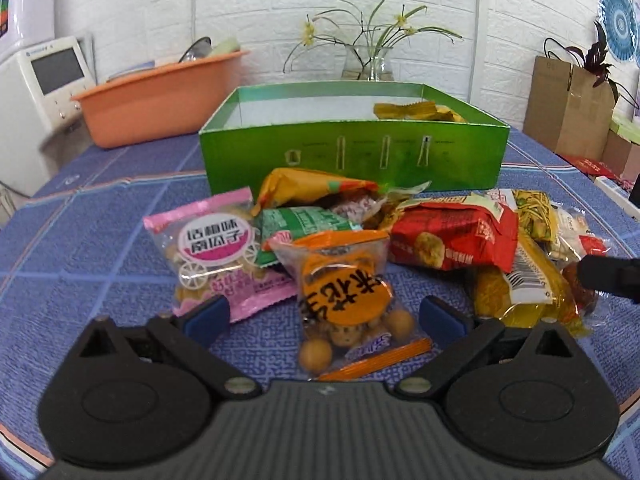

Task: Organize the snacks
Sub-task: 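Grasp the orange-labelled nut pack with the left gripper while the right grasps the red candy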

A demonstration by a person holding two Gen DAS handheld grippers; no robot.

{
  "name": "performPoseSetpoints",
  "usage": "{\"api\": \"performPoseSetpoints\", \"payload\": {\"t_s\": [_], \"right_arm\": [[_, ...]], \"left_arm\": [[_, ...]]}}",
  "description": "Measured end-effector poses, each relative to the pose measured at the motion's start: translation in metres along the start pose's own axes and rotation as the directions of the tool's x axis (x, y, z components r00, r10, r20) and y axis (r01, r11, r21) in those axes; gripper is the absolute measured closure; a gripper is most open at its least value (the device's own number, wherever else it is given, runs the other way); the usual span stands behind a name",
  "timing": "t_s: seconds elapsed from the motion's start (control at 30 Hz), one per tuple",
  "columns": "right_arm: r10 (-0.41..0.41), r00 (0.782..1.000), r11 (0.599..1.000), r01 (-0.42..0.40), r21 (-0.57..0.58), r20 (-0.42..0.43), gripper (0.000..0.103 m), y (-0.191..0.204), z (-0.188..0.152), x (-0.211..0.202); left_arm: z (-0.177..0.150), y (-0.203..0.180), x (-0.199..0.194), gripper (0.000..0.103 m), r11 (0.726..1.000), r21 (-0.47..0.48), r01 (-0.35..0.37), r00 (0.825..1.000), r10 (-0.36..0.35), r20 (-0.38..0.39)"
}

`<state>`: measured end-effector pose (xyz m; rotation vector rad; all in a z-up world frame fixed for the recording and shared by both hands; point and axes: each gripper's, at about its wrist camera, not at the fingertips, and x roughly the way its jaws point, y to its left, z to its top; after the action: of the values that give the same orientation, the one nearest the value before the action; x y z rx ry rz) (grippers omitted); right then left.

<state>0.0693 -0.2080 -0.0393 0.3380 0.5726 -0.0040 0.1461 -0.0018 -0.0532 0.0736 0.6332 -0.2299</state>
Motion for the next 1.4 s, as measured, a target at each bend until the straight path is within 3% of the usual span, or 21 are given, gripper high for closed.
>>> {"api": "performPoseSetpoints", "payload": {"t_s": [0.07, 0.1, 0.13, 0.17, 0.2, 0.3, 0.53, 0.67, 0.87, 1.07, 1.27, 1.4], "right_arm": [[-0.008, 1.0, 1.0, 0.008, 0.0, -0.008, 0.0, -0.003, -0.002, 0.007], [-0.009, 1.0, 1.0, 0.009, -0.005, -0.005, 0.0, -0.005, -0.004, 0.008], [-0.007, 1.0, 1.0, 0.007, -0.021, 0.004, 0.024, -0.006, -0.007, 0.008], [-0.006, 1.0, 1.0, 0.006, -0.028, 0.008, 0.023, -0.006, -0.008, 0.007], [-0.004, 1.0, 1.0, 0.004, -0.026, 0.01, 0.023, -0.007, -0.01, 0.005], [0.007, 1.0, 1.0, -0.006, -0.023, 0.024, 0.024, -0.008, -0.012, -0.003], [0.048, 0.992, 0.996, -0.038, -0.086, 0.119, 0.023, 0.001, -0.016, -0.037], [0.111, 0.987, 0.988, -0.097, -0.123, 0.118, 0.022, 0.011, -0.016, -0.046], [0.195, 0.975, 0.968, -0.174, -0.182, 0.105, 0.022, 0.032, -0.014, -0.046], [0.252, 0.963, 0.947, -0.225, -0.23, 0.094, 0.022, 0.046, -0.002, -0.039], [0.327, 0.941, 0.921, -0.294, -0.255, 0.094, 0.022, 0.052, 0.002, -0.041], [0.339, 0.938, 0.923, -0.317, -0.219, 0.074, 0.022, 0.047, -0.002, -0.039]], "left_arm": [[-0.001, 0.0, 0.001, 0.004, 1.0, 0.012, 0.007, 1.0, -0.008, 0.006], [-0.001, 0.001, 0.002, 0.009, 1.0, 0.007, 0.021, 1.0, -0.021, 0.005], [-0.001, 0.0, 0.001, 0.014, 0.999, 0.006, 0.038, 0.999, -0.038, 0.01], [-0.002, 0.0, 0.0, 0.028, 0.998, 0.011, 0.061, 0.998, -0.061, 0.009], [-0.003, -0.002, -0.002, 0.035, 0.998, 0.025, 0.065, 0.998, -0.065, 0.016], [-0.005, -0.006, -0.009, 0.044, 0.995, 0.039, 0.093, 0.995, -0.093, 0.02], [-0.012, 0.012, -0.036, 0.045, 0.986, -0.063, 0.152, 0.988, -0.149, 0.04], [-0.014, 0.026, -0.061, 0.045, 0.975, -0.117, 0.19, 0.981, -0.183, 0.07], [-0.004, 0.044, -0.088, 0.046, 0.983, -0.14, 0.118, 0.984, -0.096, 0.152], [0.016, 0.055, -0.1, 0.049, 0.99, -0.127, 0.067, 0.971, -0.035, 0.235], [0.017, 0.068, -0.094, 0.048, 0.988, -0.153, 0.036, 0.98, -0.005, 0.197], [-0.005, 0.071, -0.099, 0.016, 0.98, -0.176, -0.091, 0.988, 0.111, 0.104]]}}
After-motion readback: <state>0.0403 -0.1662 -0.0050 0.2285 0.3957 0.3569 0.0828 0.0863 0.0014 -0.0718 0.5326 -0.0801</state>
